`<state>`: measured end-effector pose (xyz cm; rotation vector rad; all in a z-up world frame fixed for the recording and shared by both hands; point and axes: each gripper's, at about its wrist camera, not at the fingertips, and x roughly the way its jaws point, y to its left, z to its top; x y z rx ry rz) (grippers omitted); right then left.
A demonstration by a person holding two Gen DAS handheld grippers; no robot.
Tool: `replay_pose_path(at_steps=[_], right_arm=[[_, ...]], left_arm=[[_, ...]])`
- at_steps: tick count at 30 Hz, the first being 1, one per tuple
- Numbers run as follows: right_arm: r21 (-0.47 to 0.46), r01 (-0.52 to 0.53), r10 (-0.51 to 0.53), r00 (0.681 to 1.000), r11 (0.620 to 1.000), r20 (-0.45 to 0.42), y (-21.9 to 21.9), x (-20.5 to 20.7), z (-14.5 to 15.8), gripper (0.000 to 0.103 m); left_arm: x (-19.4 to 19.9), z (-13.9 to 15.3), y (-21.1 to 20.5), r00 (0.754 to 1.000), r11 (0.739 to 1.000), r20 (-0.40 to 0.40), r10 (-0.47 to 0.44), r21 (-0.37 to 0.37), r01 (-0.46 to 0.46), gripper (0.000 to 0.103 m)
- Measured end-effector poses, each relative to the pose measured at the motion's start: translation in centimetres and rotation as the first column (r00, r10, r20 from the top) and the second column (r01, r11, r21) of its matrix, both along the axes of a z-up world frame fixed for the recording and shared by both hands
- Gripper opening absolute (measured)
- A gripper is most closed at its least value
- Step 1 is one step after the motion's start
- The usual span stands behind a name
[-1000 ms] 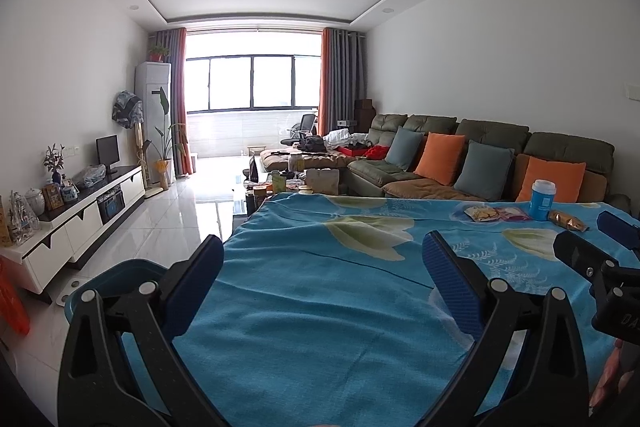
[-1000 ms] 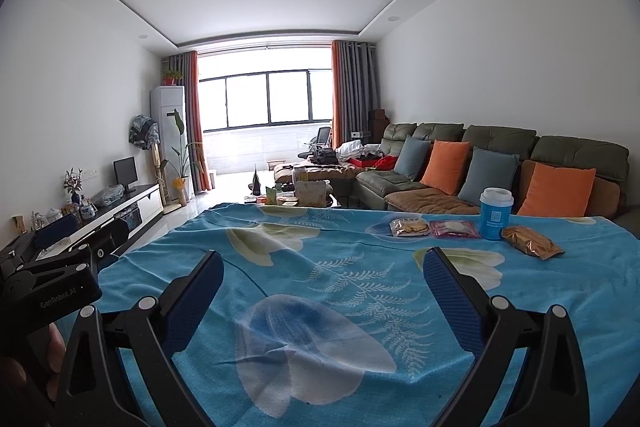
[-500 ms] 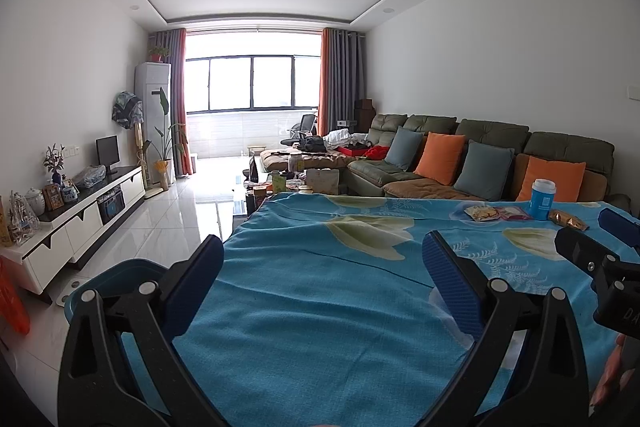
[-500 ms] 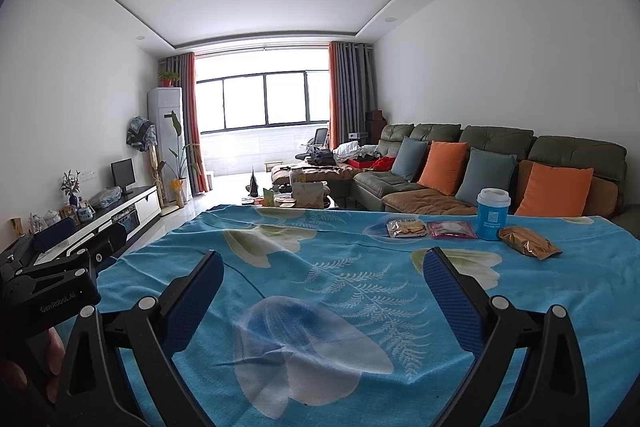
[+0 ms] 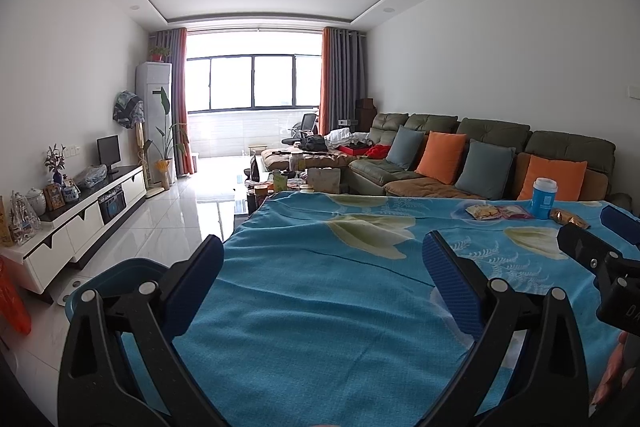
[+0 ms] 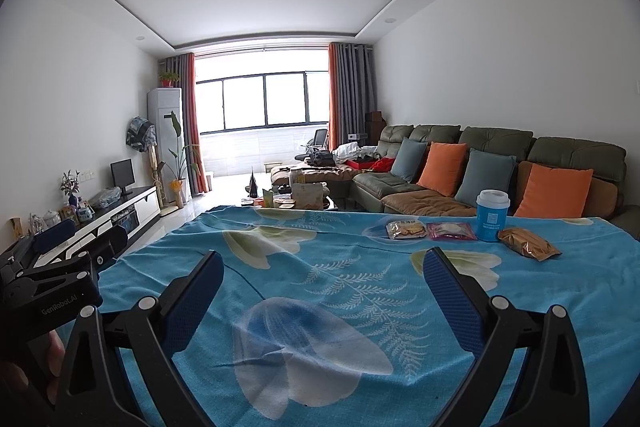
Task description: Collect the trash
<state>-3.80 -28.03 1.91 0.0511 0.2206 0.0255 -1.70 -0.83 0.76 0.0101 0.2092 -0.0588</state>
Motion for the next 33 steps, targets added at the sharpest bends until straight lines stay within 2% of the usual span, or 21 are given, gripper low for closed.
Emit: replay_pose_path(at_steps=[33], right_arm=[[-0.002,0.005,-0.005,1.0,1.0,-0.001,0.07,0.1,0.15,0.097]], left_arm=[[0.26,-0.46,0.13,1.0,1.0,-0.009,0.004,0.001,-0.004,0.097]])
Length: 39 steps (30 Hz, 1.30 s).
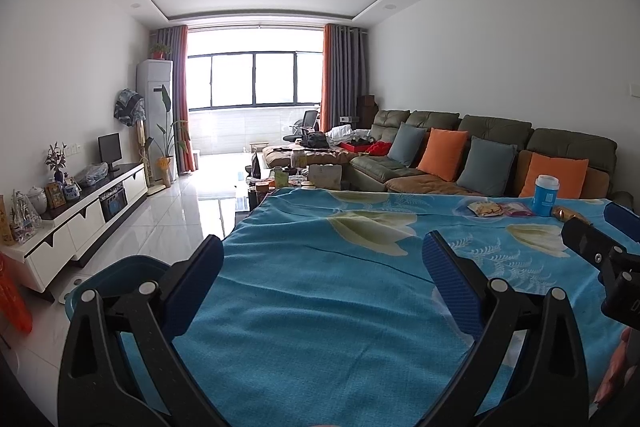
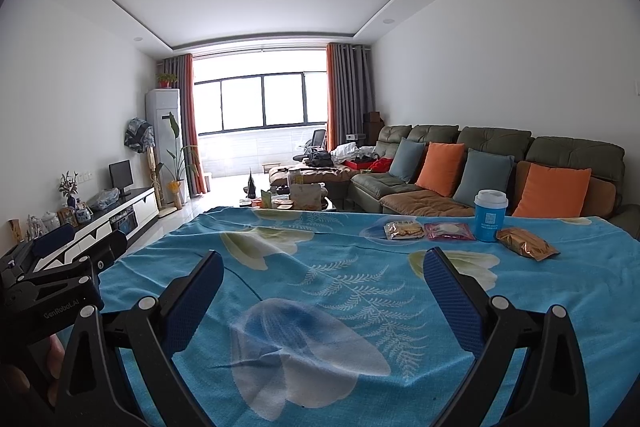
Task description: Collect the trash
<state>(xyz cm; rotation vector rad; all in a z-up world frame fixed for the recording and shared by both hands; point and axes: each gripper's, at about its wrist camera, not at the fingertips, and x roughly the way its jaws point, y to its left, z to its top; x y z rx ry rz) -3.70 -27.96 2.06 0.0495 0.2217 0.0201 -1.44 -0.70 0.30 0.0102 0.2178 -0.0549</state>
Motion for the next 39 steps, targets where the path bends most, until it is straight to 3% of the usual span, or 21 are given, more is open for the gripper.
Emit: replay_pose_path(at_steps=[39], right_arm=[[0.008,-0.001,0.001,1.0,1.0,-0.007,-0.06,0.32,-0.04,0.097]], left_arm=[[0.14,-0.45,0.17,1.0,1.0,-0.017,0.002,0.007,-0.002,0.097]])
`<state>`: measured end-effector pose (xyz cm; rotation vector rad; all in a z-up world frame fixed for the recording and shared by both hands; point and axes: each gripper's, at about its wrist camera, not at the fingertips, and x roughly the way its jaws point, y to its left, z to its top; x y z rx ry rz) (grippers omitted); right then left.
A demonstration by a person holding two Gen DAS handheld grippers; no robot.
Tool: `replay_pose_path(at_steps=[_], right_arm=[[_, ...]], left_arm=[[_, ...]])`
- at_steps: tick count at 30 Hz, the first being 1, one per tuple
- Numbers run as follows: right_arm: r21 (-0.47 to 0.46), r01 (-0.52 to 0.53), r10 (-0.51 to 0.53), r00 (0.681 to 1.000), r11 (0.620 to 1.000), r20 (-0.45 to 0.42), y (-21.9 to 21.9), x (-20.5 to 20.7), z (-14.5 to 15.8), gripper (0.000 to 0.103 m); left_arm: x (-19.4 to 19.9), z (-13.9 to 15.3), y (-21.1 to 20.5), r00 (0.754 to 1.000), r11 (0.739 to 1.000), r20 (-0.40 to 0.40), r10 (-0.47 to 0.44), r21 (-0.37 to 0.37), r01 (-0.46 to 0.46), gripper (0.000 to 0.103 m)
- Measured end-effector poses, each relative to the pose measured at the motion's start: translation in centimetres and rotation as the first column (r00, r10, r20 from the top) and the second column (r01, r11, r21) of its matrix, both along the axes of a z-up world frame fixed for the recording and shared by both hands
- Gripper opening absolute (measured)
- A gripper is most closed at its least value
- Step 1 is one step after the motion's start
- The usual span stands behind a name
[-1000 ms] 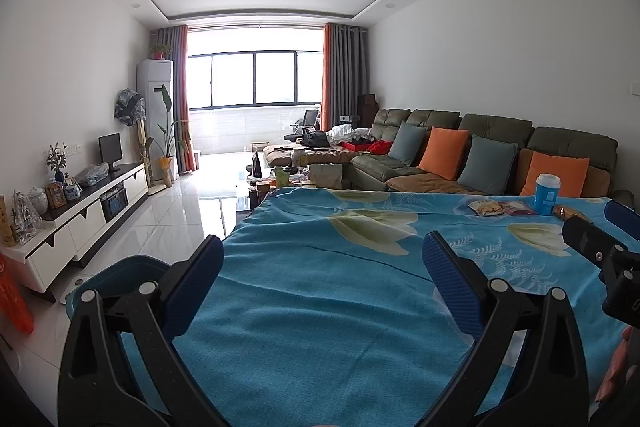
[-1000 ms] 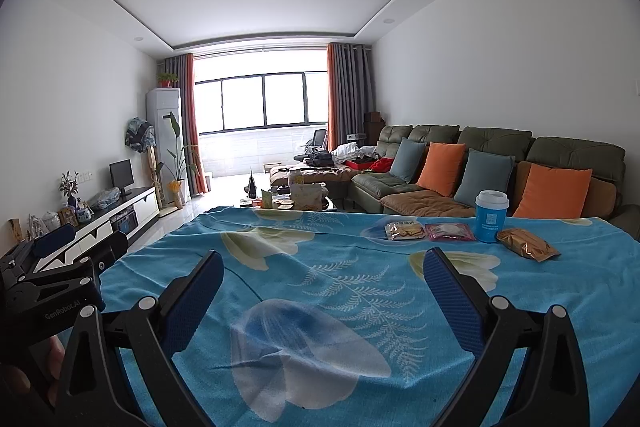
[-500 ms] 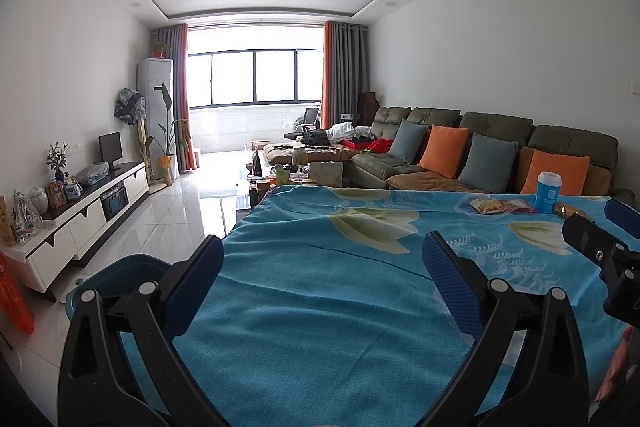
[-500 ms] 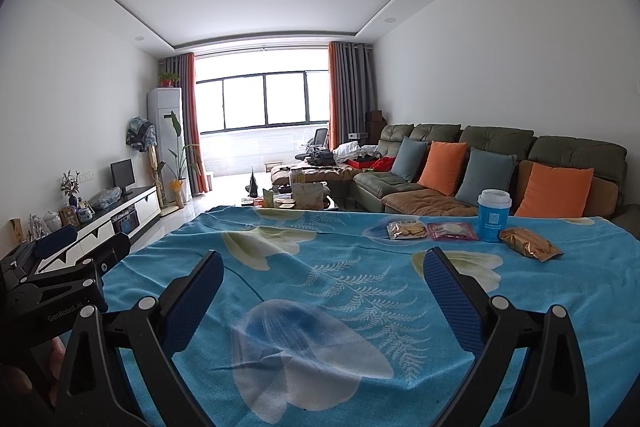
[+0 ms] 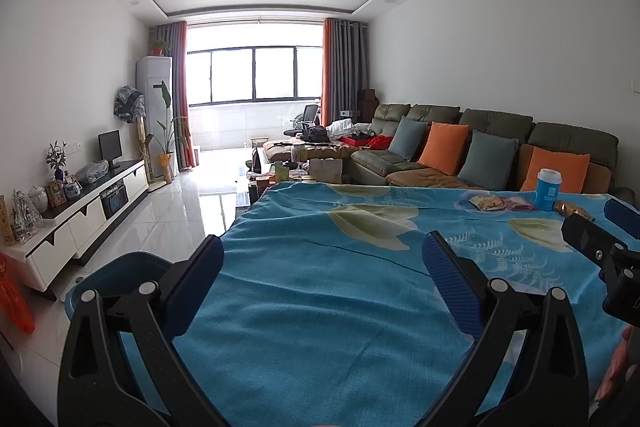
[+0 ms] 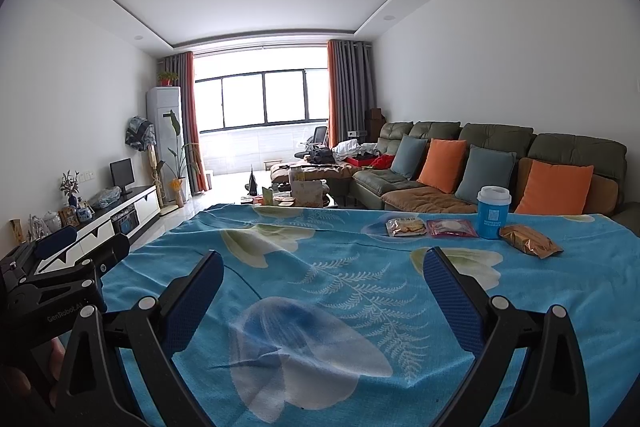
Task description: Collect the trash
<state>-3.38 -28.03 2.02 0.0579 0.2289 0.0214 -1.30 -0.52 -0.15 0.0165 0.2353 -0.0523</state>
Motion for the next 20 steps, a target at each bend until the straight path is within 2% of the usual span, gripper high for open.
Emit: replay_pose_path(at_steps=[11,17,20], right_arm=[[0.002,0.001,-0.001,1.0,1.0,0.0,-0.2,0.0,-0.2,0.097],[0.005,0.007,-0.007,0.999,1.0,-0.035,-1.3,0.5,-0.1,0.097],[0.0,0.023,-0.023,0.995,1.0,-0.099,-2.9,1.5,-0.1,0.097]], left_arm=[[0.3,-0.2,-0.1,0.999,0.999,-0.03,-0.03,0.011,0.03,0.097],[1.5,-0.1,0.2,0.993,0.999,-0.103,-0.05,0.009,0.051,0.097],[3.0,-0.1,0.3,0.984,0.998,-0.166,-0.063,0.009,0.066,0.097]])
